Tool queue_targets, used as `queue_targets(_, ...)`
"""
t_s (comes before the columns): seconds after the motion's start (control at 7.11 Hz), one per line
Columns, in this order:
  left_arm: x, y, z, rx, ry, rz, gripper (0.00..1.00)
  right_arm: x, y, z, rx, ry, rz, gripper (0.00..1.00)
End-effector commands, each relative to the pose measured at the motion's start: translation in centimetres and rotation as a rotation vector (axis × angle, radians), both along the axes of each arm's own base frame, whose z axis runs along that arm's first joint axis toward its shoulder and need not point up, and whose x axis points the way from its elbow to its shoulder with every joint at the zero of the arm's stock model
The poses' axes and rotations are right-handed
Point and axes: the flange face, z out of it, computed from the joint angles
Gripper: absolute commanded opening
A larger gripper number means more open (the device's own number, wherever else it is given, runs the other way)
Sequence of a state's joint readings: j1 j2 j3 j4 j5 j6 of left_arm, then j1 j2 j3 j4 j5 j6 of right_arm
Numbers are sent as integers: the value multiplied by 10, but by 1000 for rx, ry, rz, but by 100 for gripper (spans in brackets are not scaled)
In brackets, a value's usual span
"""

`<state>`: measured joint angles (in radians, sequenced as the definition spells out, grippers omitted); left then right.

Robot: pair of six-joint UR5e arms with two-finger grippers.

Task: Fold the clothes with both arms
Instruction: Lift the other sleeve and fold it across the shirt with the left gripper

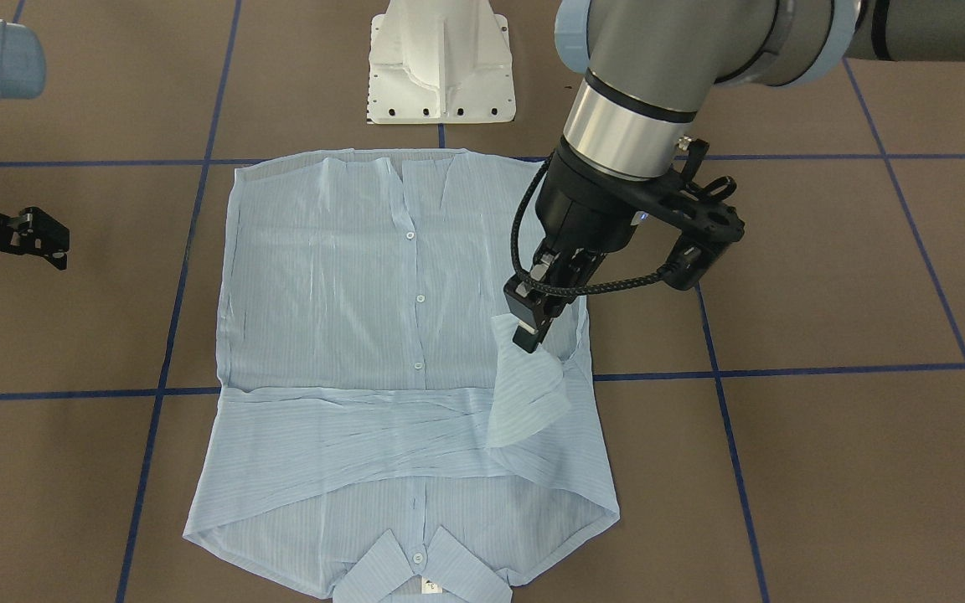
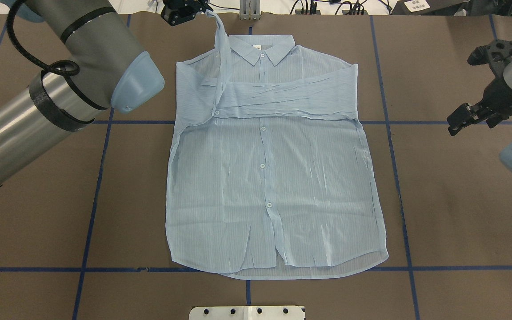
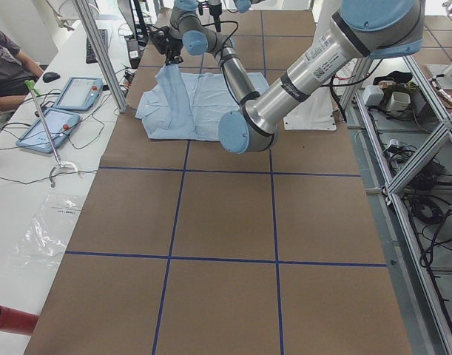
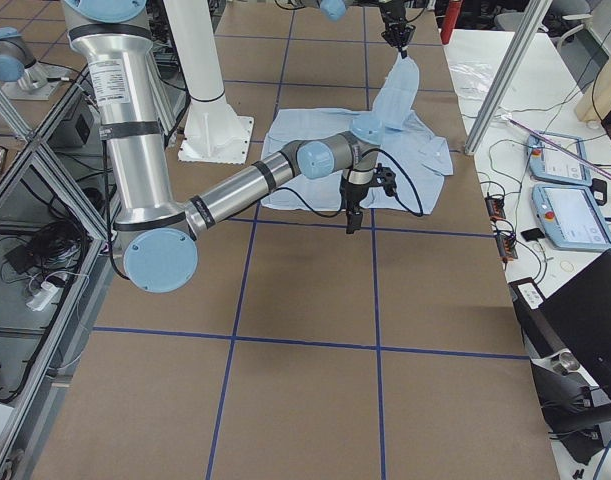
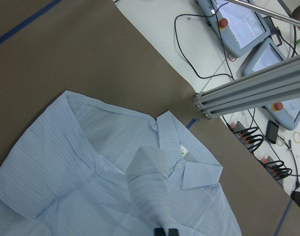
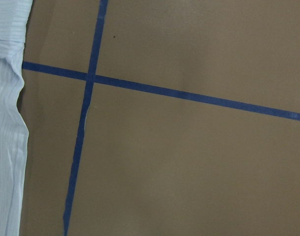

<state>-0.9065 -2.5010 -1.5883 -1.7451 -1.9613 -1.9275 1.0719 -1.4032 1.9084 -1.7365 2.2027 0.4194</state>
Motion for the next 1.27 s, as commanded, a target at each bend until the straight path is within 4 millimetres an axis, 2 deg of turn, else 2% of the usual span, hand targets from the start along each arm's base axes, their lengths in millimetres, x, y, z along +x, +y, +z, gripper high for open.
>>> queue_targets(0.0, 17, 3, 3, -33, 25, 13, 0, -1, -2, -3, 3, -1, 4, 100)
queue_targets(0.14, 31, 4, 11, -58, 17, 21, 0, -1, -3, -3, 2, -1, 5, 100)
queue_targets(0.42, 90, 25, 17, -94, 66, 19, 0, -2, -3, -3, 1, -1, 5, 100)
queue_targets(0.56, 132, 35, 17, -88, 77, 18, 0, -3, -4, -4, -1, -2, 5, 100)
queue_targets(0.7, 176, 33, 17, -106, 60, 19, 0, -3, -4, -4, -1, -2, 5, 100)
queue_targets(0.84, 240, 55, 21, -91, 18, 16, 0, -3, -4, -4, -1, -4, 5, 100)
queue_targets(0.98, 273, 62, 26, -79, 19, 24, 0, -4, -4, -6, -2, -10, 4, 100)
queue_targets(1.13, 297, 75, 27, -56, 35, 46, 1, -5, -5, -9, 0, -15, 4, 100)
